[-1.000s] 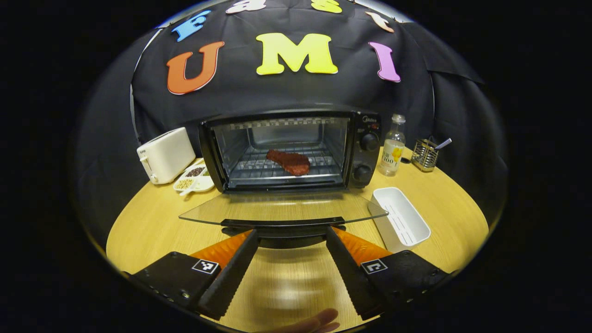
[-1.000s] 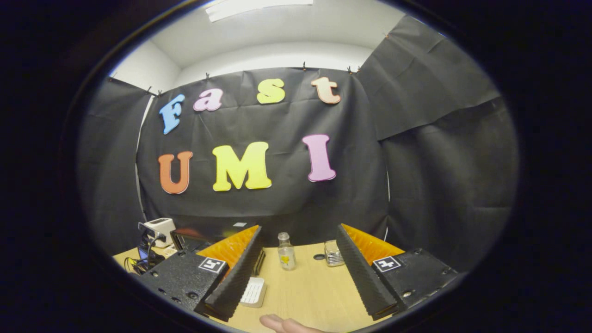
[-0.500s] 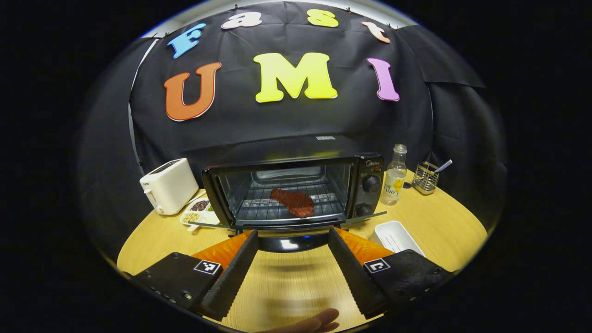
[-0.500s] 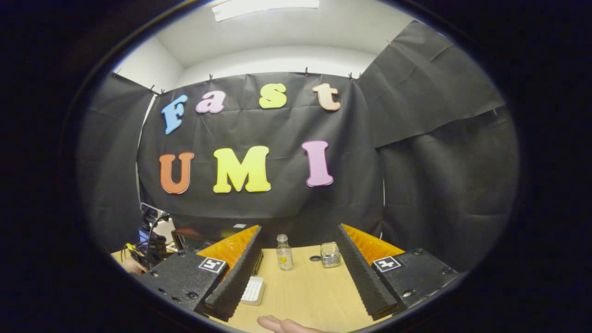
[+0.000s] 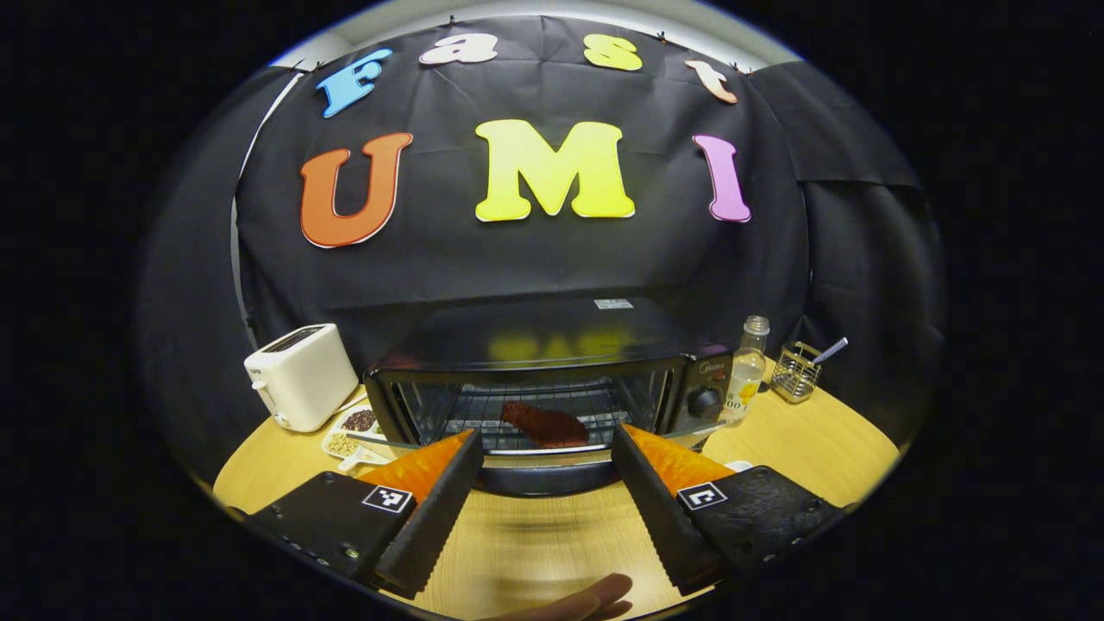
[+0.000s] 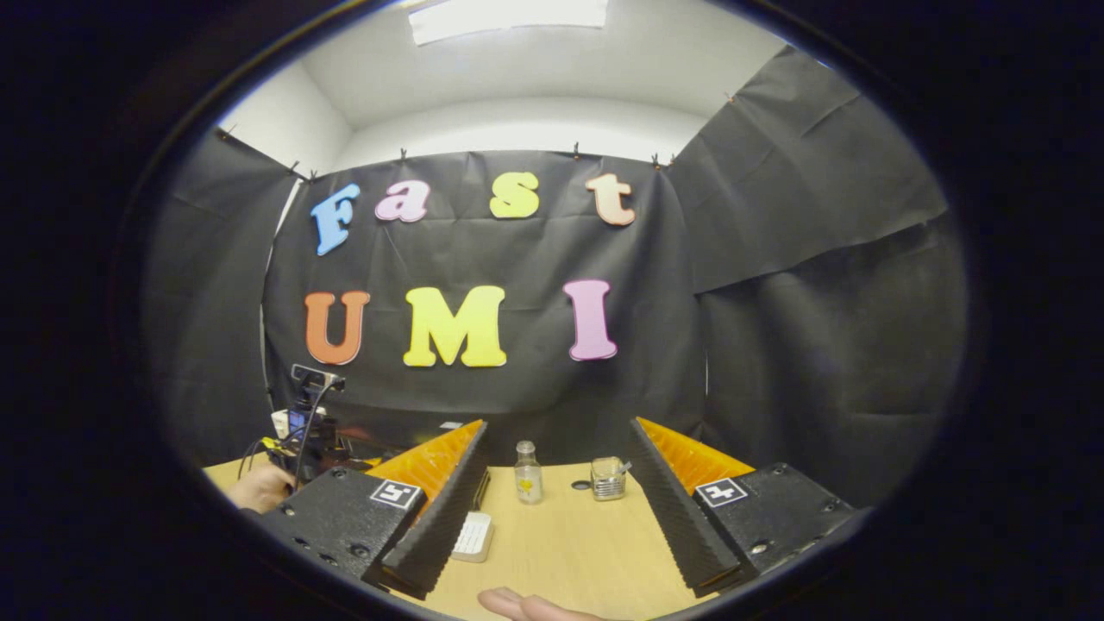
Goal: Open the electric oven with the left hand, put the food in, and close the electric oven.
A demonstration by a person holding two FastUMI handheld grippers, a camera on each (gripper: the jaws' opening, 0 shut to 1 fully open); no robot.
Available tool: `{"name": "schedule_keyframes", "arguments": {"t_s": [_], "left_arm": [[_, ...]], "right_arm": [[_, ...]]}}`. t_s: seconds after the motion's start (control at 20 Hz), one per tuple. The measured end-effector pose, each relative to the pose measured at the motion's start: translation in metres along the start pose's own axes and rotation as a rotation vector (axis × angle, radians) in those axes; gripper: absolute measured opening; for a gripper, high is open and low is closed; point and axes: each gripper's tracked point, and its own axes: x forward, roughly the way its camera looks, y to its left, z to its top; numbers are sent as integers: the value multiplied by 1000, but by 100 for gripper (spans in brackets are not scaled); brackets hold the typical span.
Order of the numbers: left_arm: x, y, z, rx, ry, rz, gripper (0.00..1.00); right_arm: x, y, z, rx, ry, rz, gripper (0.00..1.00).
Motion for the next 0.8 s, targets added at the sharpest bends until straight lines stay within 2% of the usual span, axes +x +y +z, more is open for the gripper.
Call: {"name": "schedule_keyframes", "arguments": {"t_s": [0.05, 0.1, 0.2, 0.25, 0.3, 0.4, 0.6, 0.8], "left_arm": [[5, 0, 5, -2, -10, -5, 96], [11, 1, 9, -4, -16, -8, 95], [24, 4, 15, -6, -23, -4, 95], [28, 7, 18, -5, -27, 7, 95], [33, 9, 21, -1, -27, 7, 96], [32, 12, 20, -8, -14, 20, 96], [1, 18, 33, -38, 1, 30, 96], [-55, 34, 50, -20, -34, 72, 96]], "right_arm": [[-4, 2, 2, 1, -9, -1, 100], [-8, 3, 4, 1, -14, -2, 96], [-16, 3, 7, 3, -21, -6, 96], [-22, 3, 9, 2, -28, -6, 100], [-28, 4, 12, 2, -37, -6, 96], [-39, 4, 13, -1, -51, -7, 96], [-52, 6, 10, -12, -48, -3, 96], [-63, 4, 3, 8, -41, 2, 96]]}}
